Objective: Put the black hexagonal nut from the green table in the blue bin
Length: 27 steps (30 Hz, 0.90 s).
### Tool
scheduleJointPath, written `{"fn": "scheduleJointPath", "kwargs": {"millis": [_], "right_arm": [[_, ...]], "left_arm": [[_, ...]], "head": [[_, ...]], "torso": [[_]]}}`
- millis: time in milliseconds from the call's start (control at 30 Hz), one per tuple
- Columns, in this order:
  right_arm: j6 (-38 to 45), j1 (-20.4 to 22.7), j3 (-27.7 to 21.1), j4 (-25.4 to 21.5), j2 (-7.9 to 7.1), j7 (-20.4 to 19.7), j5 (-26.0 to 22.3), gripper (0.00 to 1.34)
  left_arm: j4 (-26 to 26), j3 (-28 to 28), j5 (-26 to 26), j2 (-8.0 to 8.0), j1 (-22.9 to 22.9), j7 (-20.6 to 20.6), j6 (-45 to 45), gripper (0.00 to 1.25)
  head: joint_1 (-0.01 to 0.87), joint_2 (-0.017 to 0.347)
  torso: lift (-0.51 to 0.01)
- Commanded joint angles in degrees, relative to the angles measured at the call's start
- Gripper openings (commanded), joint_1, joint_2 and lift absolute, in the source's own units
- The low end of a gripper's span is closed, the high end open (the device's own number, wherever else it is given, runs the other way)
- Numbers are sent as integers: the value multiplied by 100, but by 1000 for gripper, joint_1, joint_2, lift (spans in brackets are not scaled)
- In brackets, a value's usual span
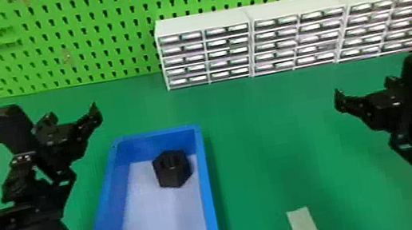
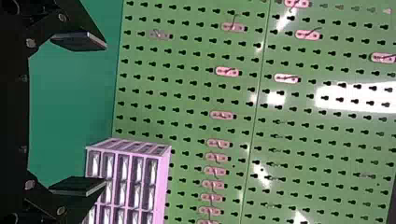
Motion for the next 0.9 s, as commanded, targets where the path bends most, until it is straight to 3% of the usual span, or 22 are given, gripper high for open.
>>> {"fn": "scheduleJointPath", "kwargs": {"millis": [0,267,867], "right_arm": [[-288,84,-11,1,16,-9,4,1244],[-561,198,-55,1,95,-79,-58,1244],[-631,198,-2,18,78,-114,-66,1244]], "left_arm": [[0,-3,8,-15,4,0,0,1005],[0,-3,26,-15,4,0,0,1005],[0,-12,35,-15,4,0,0,1005]], "head": [[686,51],[686,51],[686,51]], "torso": [[-97],[-97],[-97]]}}
